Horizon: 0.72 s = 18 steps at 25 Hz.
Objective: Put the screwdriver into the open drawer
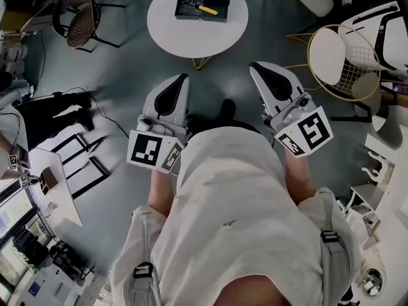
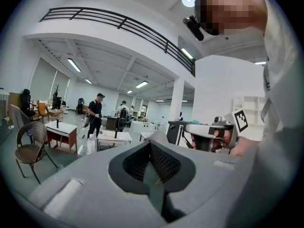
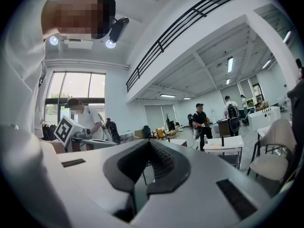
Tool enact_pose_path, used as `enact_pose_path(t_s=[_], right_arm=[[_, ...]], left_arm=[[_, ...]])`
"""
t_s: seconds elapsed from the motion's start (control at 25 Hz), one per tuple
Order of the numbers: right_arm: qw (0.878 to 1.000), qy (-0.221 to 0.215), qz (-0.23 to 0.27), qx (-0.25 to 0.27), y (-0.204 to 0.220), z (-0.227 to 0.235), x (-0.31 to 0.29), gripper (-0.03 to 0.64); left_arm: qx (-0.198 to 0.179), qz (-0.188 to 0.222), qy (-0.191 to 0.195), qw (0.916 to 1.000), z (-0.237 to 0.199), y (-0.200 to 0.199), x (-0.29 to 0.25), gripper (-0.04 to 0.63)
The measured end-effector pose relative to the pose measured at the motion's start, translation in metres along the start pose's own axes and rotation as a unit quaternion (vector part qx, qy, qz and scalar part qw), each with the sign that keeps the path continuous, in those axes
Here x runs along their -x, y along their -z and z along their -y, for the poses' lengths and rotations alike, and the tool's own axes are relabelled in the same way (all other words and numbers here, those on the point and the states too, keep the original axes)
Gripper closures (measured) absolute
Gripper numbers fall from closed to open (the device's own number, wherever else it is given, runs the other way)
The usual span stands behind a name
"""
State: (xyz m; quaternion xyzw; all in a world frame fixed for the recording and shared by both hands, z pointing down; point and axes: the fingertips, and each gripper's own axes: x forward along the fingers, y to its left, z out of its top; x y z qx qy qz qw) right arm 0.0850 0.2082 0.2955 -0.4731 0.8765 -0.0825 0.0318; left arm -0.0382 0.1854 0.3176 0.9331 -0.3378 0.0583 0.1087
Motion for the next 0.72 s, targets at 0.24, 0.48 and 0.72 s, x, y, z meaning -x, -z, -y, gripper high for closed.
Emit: enact_pose_path(t_s=[0.24,0.48,0.72], right_arm=[[1.0,0.004,-0.007,0.005,0.001,0.0,0.004,0.611],[1.0,0.01,-0.008,0.006,0.003,0.006,0.013,0.611],[1.0,0.011,-0.001,0.008,0.003,0.008,0.02,0.611]], left_arm=[[0.005,-0.002,-0.001,1.0,0.0,0.003,0.001,0.583],[0.003,-0.003,-0.001,1.0,0.007,0.005,-0.002,0.584],[0.004,-0.006,-0.003,1.0,0.013,0.01,-0.002,0.584]])
